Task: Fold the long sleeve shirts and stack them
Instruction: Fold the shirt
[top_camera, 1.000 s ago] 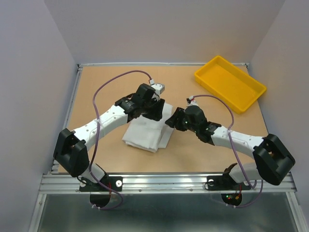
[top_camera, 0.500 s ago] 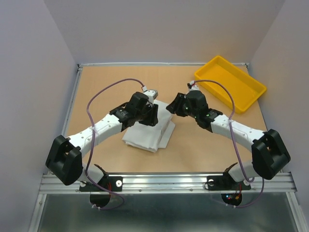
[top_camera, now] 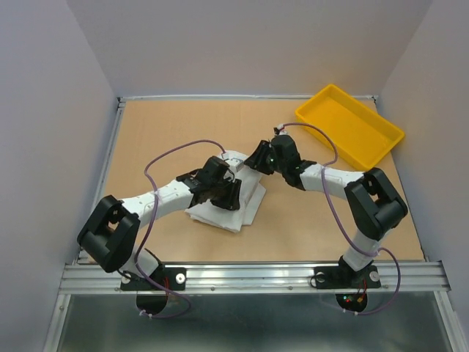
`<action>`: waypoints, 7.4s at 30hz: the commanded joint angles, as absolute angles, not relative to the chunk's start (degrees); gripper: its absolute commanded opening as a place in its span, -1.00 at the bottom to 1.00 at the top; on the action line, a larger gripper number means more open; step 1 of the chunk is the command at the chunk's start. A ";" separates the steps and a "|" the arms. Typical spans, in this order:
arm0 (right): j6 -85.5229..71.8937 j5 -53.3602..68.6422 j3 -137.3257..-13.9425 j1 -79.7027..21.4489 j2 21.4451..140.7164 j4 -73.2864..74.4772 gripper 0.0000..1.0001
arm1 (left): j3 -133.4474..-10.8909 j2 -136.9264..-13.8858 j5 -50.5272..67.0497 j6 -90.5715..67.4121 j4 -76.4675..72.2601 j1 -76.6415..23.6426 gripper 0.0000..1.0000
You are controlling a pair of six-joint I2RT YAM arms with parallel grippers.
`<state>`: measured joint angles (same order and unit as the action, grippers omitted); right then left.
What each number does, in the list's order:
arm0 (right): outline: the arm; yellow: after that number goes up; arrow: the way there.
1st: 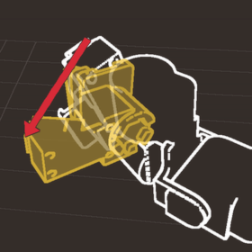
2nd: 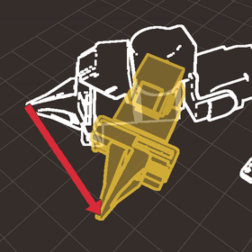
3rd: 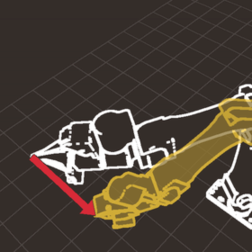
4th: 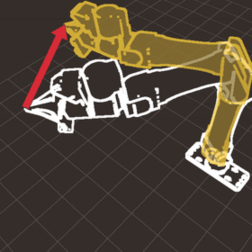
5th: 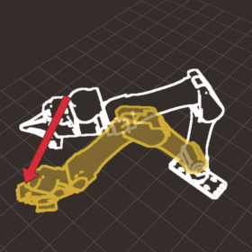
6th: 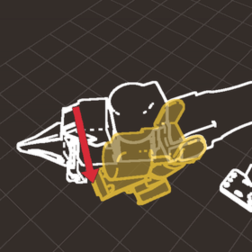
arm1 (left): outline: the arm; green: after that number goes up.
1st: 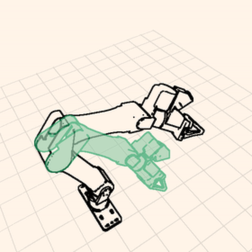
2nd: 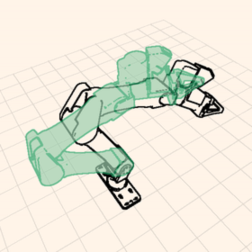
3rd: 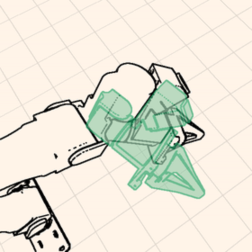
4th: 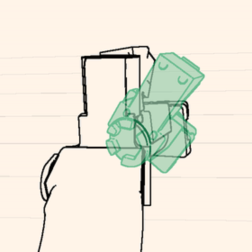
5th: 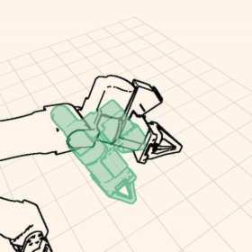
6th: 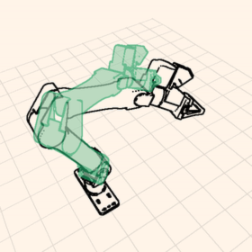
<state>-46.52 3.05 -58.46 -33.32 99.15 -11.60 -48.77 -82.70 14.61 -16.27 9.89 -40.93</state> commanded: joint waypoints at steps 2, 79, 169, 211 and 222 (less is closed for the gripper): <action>-51.59 4.13 -49.50 -31.64 98.79 -19.86 -0.15 | -45.62 -81.74 13.36 -17.84 11.69 -41.22 -0.07; -39.53 19.86 -79.09 -31.82 102.63 -8.68 -0.01 | -36.65 -62.72 18.45 -38.41 -3.15 -18.35 0.51; -50.53 26.98 -63.19 -28.83 116.97 -41.65 -0.19 | -29.81 -68.99 8.25 -36.20 -10.72 -29.54 0.26; -52.22 26.88 -48.67 -25.67 123.74 -50.58 -0.18 | -21.79 -62.93 10.98 -42.55 -5.89 -20.21 0.22; -27.77 16.44 -66.28 -24.17 108.56 -13.72 0.07 | -40.59 -64.86 16.11 -24.90 5.35 -21.71 0.25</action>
<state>-36.23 21.80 -65.49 -24.01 118.13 -25.50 -31.94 -65.32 18.44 -34.11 0.91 -21.39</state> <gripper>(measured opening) 0.503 0.621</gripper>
